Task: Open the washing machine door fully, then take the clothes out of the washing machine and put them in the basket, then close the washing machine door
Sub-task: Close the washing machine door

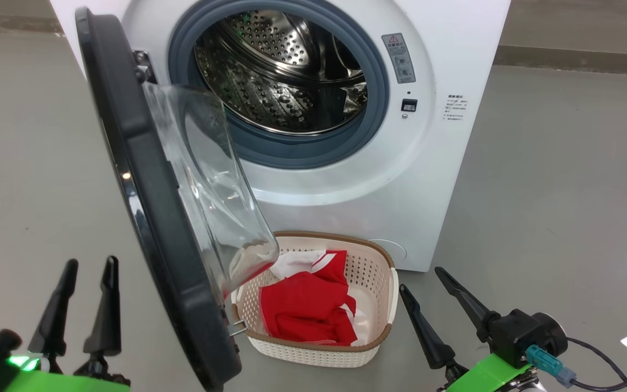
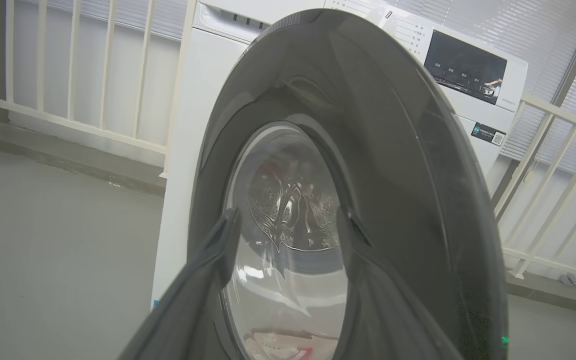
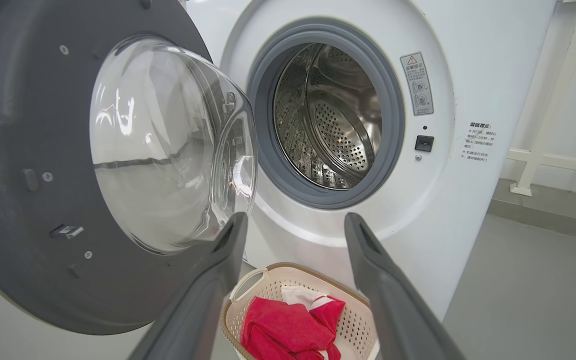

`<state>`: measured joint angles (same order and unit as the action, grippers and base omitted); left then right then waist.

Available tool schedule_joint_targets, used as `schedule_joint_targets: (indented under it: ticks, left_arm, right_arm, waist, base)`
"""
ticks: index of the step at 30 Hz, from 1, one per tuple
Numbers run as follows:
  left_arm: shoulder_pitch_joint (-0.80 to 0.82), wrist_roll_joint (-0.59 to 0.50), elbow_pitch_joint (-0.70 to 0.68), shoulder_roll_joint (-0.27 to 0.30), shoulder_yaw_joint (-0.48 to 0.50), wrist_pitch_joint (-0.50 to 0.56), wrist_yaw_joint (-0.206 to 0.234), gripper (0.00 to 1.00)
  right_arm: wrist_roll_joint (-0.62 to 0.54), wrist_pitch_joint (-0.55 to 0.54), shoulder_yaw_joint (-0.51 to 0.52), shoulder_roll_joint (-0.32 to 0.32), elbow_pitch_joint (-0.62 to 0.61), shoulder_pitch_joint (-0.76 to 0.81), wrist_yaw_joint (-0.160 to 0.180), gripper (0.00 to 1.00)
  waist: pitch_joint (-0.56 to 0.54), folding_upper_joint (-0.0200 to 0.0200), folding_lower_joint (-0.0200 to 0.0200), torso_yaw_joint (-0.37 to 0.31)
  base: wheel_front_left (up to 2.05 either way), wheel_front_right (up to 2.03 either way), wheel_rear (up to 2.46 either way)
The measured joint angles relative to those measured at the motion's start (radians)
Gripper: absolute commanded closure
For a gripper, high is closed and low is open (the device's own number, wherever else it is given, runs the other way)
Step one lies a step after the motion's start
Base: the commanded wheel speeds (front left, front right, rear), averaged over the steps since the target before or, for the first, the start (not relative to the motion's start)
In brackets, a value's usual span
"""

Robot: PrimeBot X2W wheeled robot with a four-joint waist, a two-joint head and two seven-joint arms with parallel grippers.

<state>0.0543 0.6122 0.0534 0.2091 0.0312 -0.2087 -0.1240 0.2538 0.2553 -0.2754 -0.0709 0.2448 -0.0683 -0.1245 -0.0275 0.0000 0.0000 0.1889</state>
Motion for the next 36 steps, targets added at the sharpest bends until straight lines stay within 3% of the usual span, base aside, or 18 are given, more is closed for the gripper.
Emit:
schedule_joint_targets:
  ticks: [12,23,36]
  left_arm:
    - [-0.021,-0.255,0.028,-0.004,-0.018,-0.041,0.01,0.0]
    - [-0.068,-0.413,-0.003,-0.069,0.033,-0.041,0.01,0.0]
    - [-0.123,-0.481,-0.007,-0.121,0.048,-0.041,0.009,0.0]
  right_arm:
    - [0.0,0.0,-0.001,0.003,0.0,0.0,0.0,0.0]
    - [-0.002,0.0,-0.002,0.003,0.0,0.0,0.0,0.0]
    - [-0.002,0.0,0.0,0.007,0.0,0.0,0.0,0.0]
  waist:
    - [0.003,0.0,0.0,-0.006]
    - [0.0,0.0,0.0,-0.009]
    - [-0.001,0.0,0.0001,-0.012]
  base:
    - [0.0,0.0,0.0]
    - [0.0,0.0,0.0]
    - [0.0,0.0,0.0]
